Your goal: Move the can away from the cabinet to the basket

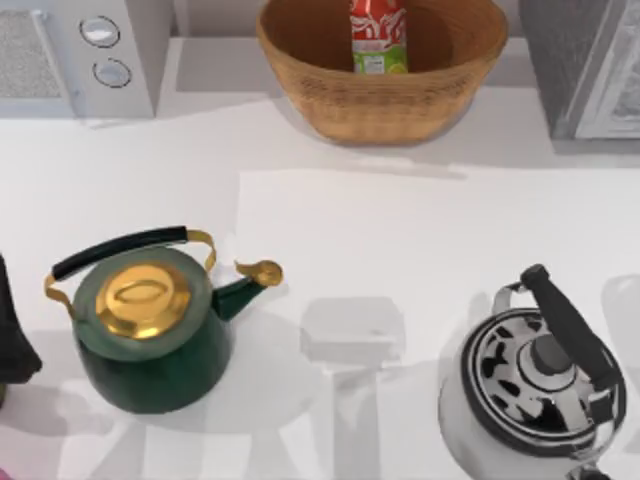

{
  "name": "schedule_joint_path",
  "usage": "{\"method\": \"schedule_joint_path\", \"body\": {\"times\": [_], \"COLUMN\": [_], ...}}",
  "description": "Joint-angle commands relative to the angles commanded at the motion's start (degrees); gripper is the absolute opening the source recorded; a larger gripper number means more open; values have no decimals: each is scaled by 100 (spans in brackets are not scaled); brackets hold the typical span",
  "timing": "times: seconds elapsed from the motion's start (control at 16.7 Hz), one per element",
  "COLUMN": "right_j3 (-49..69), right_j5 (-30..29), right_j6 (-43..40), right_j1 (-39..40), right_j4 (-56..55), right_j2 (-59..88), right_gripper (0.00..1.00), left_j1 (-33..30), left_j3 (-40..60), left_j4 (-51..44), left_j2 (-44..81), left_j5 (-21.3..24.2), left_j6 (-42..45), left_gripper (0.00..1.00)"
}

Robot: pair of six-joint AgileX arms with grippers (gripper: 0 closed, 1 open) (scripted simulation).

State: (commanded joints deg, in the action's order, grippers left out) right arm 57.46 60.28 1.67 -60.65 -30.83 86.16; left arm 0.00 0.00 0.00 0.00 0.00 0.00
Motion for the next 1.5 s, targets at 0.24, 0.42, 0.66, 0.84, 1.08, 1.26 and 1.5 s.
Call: {"method": "schedule_joint_path", "body": {"times": [0.24,0.42,0.66,0.84,1.08,1.26,1.5], "right_j3": [1757,2937,4018,4286,4292,4318,4417], "right_j5": [6,-27,-90,-113,-106,-280,-1292], "right_j6": [2,1,0,0,0,-1,-13], "right_j1": [-12,17,80,101,78,261,1282], "right_j4": [2199,3717,4953,5242,5226,5234,5301], "right_j2": [-287,-537,-823,-905,-895,-890,-853], "right_gripper": [100,100,100,100,100,100,100], "left_j1": [0,0,0,0,0,0,0], "left_j3": [0,0,0,0,0,0,0], "left_j4": [0,0,0,0,0,0,0], "left_j2": [0,0,0,0,0,0,0], "left_j5": [0,0,0,0,0,0,0], "left_j6": [0,0,0,0,0,0,0], "left_gripper": [100,100,100,100,100,100,100]}}
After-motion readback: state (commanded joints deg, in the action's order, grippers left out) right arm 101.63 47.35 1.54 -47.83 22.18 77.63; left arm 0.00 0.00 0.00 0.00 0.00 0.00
